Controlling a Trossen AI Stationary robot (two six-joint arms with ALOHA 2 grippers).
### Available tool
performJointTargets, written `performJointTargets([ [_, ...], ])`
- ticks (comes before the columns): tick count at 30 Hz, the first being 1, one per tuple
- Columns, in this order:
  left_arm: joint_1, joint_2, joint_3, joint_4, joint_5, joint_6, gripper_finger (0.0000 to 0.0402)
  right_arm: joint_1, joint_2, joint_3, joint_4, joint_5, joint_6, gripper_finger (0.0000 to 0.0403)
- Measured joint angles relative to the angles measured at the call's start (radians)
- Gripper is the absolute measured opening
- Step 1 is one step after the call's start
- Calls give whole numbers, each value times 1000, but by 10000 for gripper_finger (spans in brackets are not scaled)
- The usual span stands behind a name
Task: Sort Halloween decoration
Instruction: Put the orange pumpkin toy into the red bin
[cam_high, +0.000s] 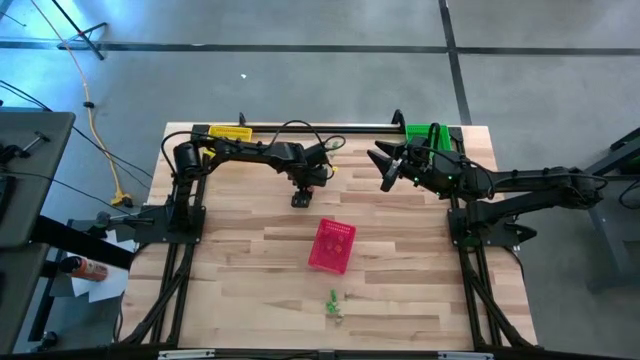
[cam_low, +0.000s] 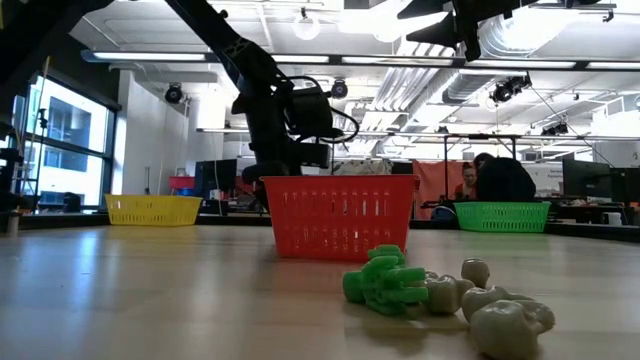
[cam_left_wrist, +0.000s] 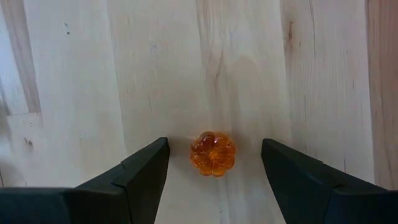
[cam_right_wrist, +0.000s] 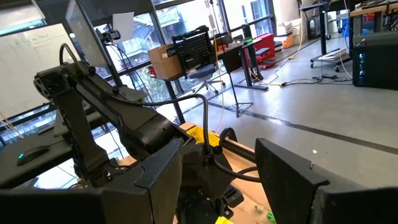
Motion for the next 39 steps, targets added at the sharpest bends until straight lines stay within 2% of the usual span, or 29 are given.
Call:
performJointTargets([
  [18, 0, 1, -1, -1, 20, 1, 243, 0, 0, 0, -10, 0, 0, 197],
  [22, 0, 1, -1, -3, 19, 1, 216, 0, 0, 0, -10, 0, 0, 197],
  [32, -1, 1, -1, -2, 14, 0, 112, 0, 0, 0, -10, 0, 0, 197],
  [39, -1, 0, -1, -2, 10, 0, 72, 0, 0, 0, -10, 0, 0, 197],
])
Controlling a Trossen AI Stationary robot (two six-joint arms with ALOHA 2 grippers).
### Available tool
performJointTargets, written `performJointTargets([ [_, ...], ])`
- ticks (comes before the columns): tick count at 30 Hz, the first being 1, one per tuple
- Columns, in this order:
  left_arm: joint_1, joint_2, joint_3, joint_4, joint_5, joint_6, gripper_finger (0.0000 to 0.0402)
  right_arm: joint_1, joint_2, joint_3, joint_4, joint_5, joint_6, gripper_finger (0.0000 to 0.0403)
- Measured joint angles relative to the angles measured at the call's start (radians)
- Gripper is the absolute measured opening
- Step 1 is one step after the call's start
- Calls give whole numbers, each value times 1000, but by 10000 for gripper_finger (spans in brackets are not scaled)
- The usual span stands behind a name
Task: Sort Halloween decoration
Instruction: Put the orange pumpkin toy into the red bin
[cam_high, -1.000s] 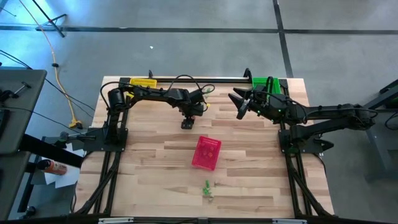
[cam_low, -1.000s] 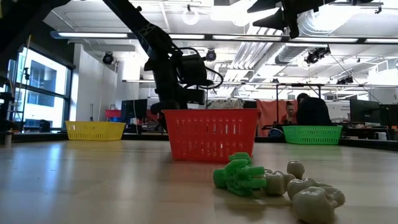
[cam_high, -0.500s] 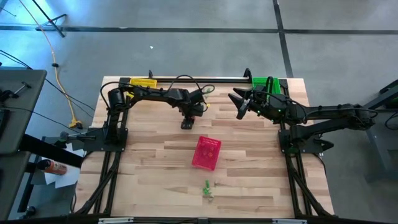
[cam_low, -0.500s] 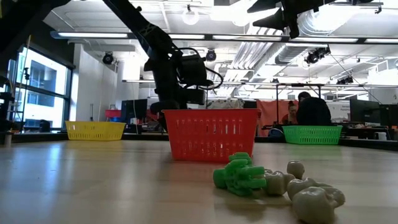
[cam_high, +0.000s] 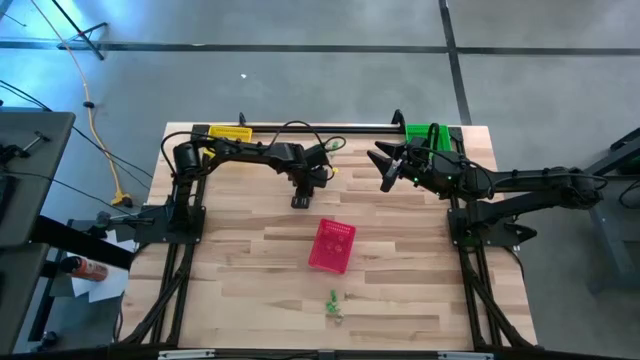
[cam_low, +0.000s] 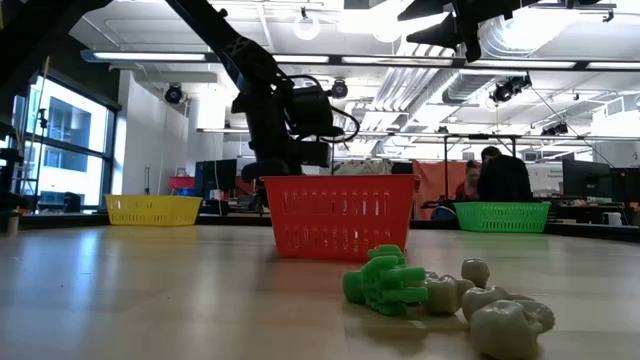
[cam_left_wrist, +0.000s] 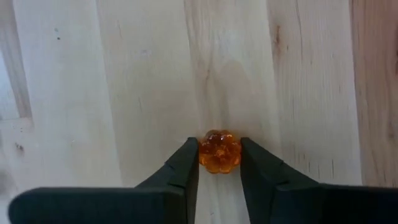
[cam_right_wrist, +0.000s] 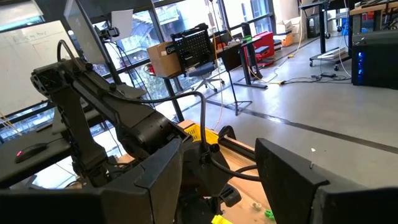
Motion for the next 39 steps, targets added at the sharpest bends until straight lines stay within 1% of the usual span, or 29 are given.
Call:
performJointTargets([
  [6, 0, 0, 8, -13, -5, -26, 72, 0, 0, 0, 0, 0, 0, 197],
  [10, 9, -4, 45, -100, -20, -35, 76, 0, 0, 0, -1, 0, -1, 197],
  [12, 21, -23, 66, -157, -28, -36, 76, 0, 0, 0, -1, 1, -2, 197],
  [15, 41, -74, 87, -177, -42, -39, 76, 0, 0, 0, -4, 16, -3, 197],
  [20, 77, -190, 85, -192, -35, -114, 75, 0, 0, 0, 0, 19, -1, 197],
  [23, 97, -280, 80, -186, 15, -163, 75, 0, 0, 0, 4, 19, -1, 197],
  [29, 115, -453, 80, -154, 203, -289, 75, 0, 0, 0, 12, 19, 0, 197],
  [35, 68, -581, 80, -95, 328, -366, 76, 0, 0, 0, 12, -2, 0, 197],
  [39, -3, -624, 80, -43, 340, -419, 76, 0, -5, 0, 38, -46, 0, 197],
])
